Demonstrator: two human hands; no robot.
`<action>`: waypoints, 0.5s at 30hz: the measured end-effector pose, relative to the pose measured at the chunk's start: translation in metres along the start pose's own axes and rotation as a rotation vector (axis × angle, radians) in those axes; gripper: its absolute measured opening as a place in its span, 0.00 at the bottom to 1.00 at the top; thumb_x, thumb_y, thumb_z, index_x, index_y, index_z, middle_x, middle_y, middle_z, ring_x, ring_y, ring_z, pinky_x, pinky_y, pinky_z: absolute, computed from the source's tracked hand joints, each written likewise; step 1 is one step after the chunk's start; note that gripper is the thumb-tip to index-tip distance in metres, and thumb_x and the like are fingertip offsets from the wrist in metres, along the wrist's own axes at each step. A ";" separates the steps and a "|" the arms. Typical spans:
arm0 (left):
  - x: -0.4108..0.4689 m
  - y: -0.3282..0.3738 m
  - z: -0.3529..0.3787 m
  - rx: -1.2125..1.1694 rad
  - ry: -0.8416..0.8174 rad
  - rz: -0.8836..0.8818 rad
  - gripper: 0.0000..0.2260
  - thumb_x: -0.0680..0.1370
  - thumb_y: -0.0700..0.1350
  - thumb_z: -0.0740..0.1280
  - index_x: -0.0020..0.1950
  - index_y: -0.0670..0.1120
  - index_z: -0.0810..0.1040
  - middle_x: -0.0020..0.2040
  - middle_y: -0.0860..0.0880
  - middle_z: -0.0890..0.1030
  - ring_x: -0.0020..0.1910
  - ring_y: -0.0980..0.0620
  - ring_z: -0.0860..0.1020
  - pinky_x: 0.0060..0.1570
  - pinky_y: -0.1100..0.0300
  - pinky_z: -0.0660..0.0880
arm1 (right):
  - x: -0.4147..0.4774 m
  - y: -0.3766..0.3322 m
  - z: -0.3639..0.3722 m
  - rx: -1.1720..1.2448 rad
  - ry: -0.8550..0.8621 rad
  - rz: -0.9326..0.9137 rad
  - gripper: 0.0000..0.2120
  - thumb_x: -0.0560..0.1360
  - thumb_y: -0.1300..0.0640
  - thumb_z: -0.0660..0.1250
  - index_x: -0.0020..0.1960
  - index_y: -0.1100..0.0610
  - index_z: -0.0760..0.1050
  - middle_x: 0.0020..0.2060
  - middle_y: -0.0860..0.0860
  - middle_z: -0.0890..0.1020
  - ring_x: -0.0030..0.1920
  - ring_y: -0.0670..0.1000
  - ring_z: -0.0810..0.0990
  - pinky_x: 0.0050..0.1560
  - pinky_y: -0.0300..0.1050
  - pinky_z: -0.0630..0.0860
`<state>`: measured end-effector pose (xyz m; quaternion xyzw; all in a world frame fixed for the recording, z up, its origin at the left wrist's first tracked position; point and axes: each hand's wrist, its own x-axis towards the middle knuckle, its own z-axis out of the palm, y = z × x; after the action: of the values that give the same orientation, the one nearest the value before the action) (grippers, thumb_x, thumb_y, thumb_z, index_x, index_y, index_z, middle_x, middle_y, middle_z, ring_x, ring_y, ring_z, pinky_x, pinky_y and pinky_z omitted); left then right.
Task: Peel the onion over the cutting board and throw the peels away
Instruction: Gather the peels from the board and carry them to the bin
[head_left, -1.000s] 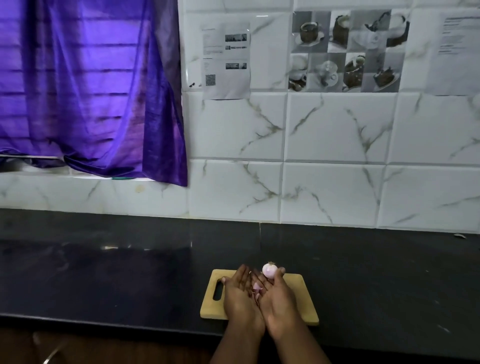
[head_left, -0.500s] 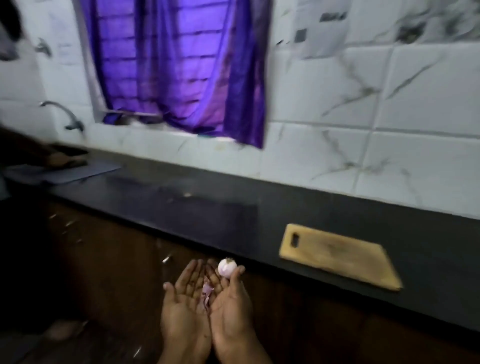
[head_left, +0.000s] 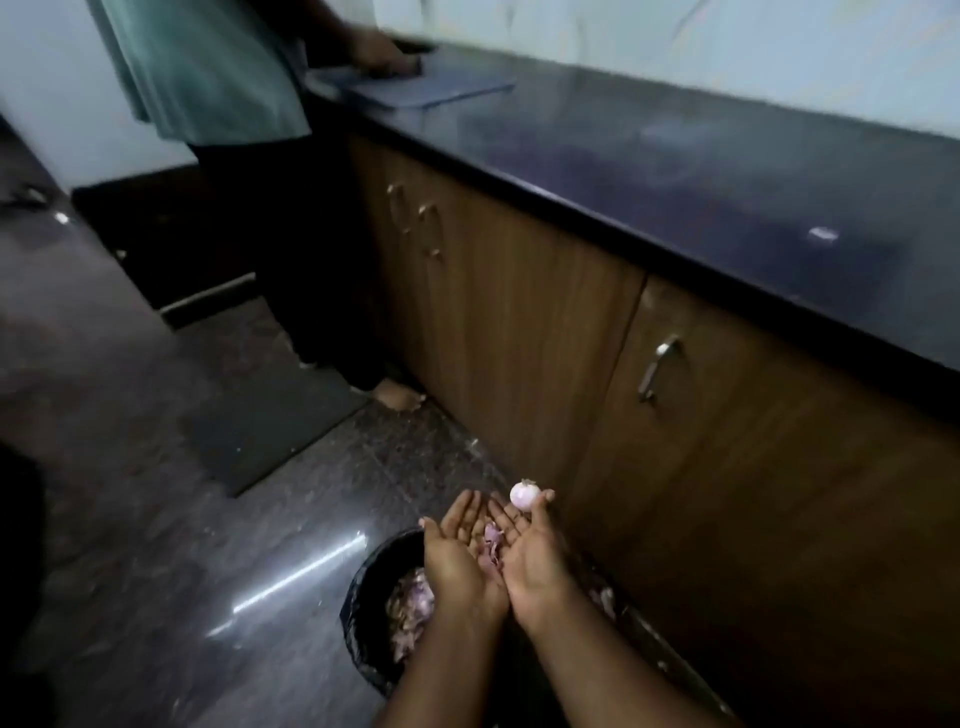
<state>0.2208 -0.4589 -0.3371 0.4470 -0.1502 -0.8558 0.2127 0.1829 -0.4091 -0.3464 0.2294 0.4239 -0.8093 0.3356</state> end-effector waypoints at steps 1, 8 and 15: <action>0.016 0.002 -0.010 -0.008 0.044 0.001 0.32 0.89 0.58 0.45 0.75 0.35 0.74 0.76 0.36 0.76 0.76 0.39 0.73 0.81 0.46 0.64 | 0.015 0.014 -0.001 -0.009 0.011 0.036 0.39 0.83 0.35 0.48 0.78 0.65 0.65 0.76 0.61 0.71 0.78 0.58 0.68 0.78 0.50 0.63; 0.101 0.012 -0.070 0.087 0.226 0.082 0.32 0.88 0.62 0.46 0.71 0.40 0.79 0.72 0.41 0.80 0.73 0.41 0.77 0.79 0.42 0.68 | 0.079 0.085 0.001 -0.251 0.055 0.182 0.32 0.83 0.36 0.52 0.72 0.59 0.74 0.70 0.57 0.78 0.68 0.57 0.78 0.59 0.51 0.78; 0.144 0.007 -0.080 0.179 0.247 0.130 0.32 0.86 0.67 0.47 0.64 0.48 0.83 0.69 0.42 0.82 0.70 0.38 0.79 0.77 0.38 0.69 | 0.104 0.101 0.004 -0.503 -0.031 0.179 0.23 0.85 0.41 0.55 0.71 0.55 0.72 0.65 0.56 0.81 0.65 0.55 0.80 0.62 0.52 0.78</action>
<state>0.2155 -0.5419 -0.4798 0.5555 -0.2272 -0.7619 0.2435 0.1873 -0.4905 -0.4659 0.1629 0.5846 -0.6491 0.4587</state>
